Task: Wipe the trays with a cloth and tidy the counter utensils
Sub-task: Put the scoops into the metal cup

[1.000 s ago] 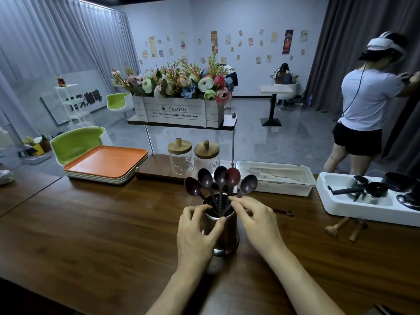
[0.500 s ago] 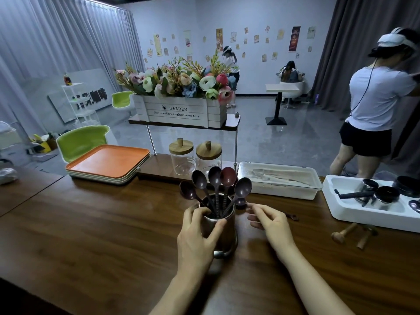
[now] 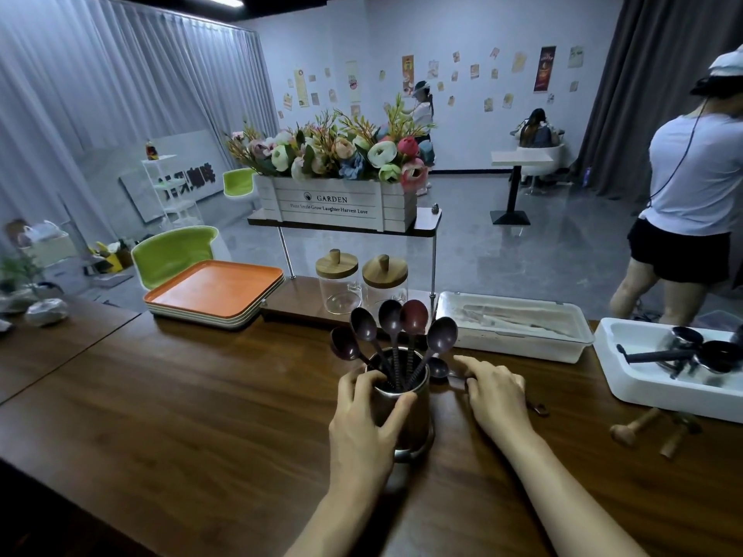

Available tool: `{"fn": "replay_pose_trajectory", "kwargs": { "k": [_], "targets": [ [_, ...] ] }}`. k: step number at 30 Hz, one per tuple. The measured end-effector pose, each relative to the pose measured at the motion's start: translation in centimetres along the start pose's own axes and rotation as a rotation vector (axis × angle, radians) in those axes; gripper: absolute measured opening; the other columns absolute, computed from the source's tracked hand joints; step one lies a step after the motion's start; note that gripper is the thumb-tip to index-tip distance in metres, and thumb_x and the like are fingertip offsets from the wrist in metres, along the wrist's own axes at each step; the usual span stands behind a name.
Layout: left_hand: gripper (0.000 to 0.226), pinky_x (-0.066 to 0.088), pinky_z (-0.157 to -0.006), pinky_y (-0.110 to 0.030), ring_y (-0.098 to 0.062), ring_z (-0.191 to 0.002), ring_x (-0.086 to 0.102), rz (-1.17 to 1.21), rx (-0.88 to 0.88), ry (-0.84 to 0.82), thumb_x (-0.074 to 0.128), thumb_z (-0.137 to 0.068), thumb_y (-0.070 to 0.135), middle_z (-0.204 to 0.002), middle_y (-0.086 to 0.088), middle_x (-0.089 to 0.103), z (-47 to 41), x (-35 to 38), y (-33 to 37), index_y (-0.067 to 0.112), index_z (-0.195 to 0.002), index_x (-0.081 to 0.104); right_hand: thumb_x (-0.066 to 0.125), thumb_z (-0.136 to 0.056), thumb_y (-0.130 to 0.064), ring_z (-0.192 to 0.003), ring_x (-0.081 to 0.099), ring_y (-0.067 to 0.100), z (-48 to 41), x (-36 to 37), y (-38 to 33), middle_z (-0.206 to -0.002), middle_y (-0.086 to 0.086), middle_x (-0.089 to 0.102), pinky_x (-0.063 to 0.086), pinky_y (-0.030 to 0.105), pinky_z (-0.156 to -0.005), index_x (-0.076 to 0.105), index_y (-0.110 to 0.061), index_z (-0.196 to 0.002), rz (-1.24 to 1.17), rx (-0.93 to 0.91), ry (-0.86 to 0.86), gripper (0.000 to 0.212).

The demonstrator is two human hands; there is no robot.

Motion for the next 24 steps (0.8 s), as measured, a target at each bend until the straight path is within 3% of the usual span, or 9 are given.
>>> {"fn": "replay_pose_trajectory", "kwargs": {
  "k": [4, 7, 9, 11, 13, 16, 18, 24],
  "targets": [
    [0.054, 0.056, -0.077, -0.039, -0.019, -0.087, 0.065, -0.018, -0.011, -0.002, 0.057, -0.077, 0.081, -0.116, 0.015, 0.049, -0.1, 0.3, 0.1, 0.043, -0.115, 0.054, 0.054, -0.092, -0.011, -0.099, 0.057, 0.019, 1.0, 0.1, -0.1, -0.103, -0.007, 0.064, 0.044, 0.032, -0.081, 0.057, -0.04, -0.133, -0.133, -0.003, -0.093, 0.05],
    [0.058, 0.057, -0.078, -0.042, -0.021, -0.085, 0.066, -0.012, -0.01, -0.008, 0.057, -0.077, 0.083, -0.116, 0.014, 0.048, -0.2, 0.3, 0.3, 0.045, -0.122, 0.054, 0.055, -0.088, -0.007, -0.08, 0.057, 0.013, 1.8, -0.3, -0.4, -0.095, -0.002, 0.059, 0.041, 0.022, -0.068, 0.061, -0.042, -0.126, -0.343, 0.077, -0.126, 0.053],
    [0.062, 0.057, -0.081, -0.041, -0.021, -0.087, 0.066, 0.0, 0.001, -0.021, 0.055, -0.077, 0.084, -0.117, 0.015, 0.047, -0.2, 0.2, 0.5, 0.047, -0.127, 0.054, 0.054, -0.088, -0.006, -0.067, 0.058, 0.013, 2.5, -0.9, -0.7, -0.087, 0.008, 0.06, 0.046, 0.025, -0.063, 0.065, -0.05, -0.112, -0.5, 0.117, -0.139, 0.052],
    [0.067, 0.057, -0.084, -0.041, -0.021, -0.091, 0.066, 0.003, 0.009, -0.034, 0.053, -0.077, 0.084, -0.12, 0.014, 0.046, -0.3, 0.2, 0.5, 0.048, -0.134, 0.053, 0.053, -0.087, -0.007, -0.058, 0.053, 0.014, 3.1, -2.0, -1.2, -0.082, 0.015, 0.063, 0.04, 0.028, -0.056, 0.069, -0.049, -0.1, -0.592, 0.139, -0.114, 0.047],
    [0.073, 0.057, -0.087, -0.043, -0.023, -0.098, 0.066, -0.006, 0.009, -0.051, 0.051, -0.078, 0.087, -0.125, 0.01, 0.046, -0.4, 0.2, 0.3, 0.046, -0.139, 0.05, 0.054, -0.088, -0.006, -0.06, 0.051, 0.017, 3.9, -3.5, -1.8, -0.082, 0.014, 0.066, 0.036, 0.029, -0.058, 0.072, -0.043, -0.099, -0.667, 0.141, -0.077, 0.043],
    [0.075, 0.055, -0.094, -0.046, -0.024, -0.117, 0.061, -0.002, 0.007, -0.085, 0.054, -0.079, 0.081, -0.136, 0.005, 0.045, -0.5, 0.2, 0.1, 0.043, -0.144, 0.049, 0.055, -0.091, -0.002, -0.065, 0.055, 0.022, 4.9, -5.8, -3.1, -0.09, 0.015, 0.07, 0.045, 0.034, -0.06, 0.074, -0.032, -0.105, -0.771, 0.126, -0.028, 0.039],
    [0.077, 0.053, -0.099, -0.046, -0.023, -0.125, 0.056, 0.001, 0.01, -0.098, 0.055, -0.079, 0.079, -0.141, 0.003, 0.045, -0.5, 0.0, 0.2, 0.041, -0.145, 0.049, 0.055, -0.091, 0.001, -0.062, 0.056, 0.01, 5.3, -7.2, -3.9, -0.087, 0.014, 0.069, 0.046, 0.022, -0.06, 0.075, -0.025, -0.104, -0.842, 0.114, 0.014, 0.036],
    [0.069, 0.048, -0.101, -0.034, -0.015, -0.131, 0.053, -0.025, 0.036, -0.121, 0.047, -0.088, 0.076, -0.148, 0.008, 0.047, -0.8, -0.7, 0.6, 0.042, -0.148, 0.049, 0.058, -0.093, -0.001, -0.067, 0.053, 0.015, 5.9, -9.8, -5.8, -0.075, 0.008, 0.058, 0.046, 0.021, -0.062, 0.074, -0.021, -0.104, -0.988, 0.066, 0.103, 0.028]
  ]
}}
Point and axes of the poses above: each hand's wrist, its own z-axis away from the middle knuckle, its own x-axis out of the palm, y = z × x, the point moved 3 cm from there along -z, towards the middle knuckle
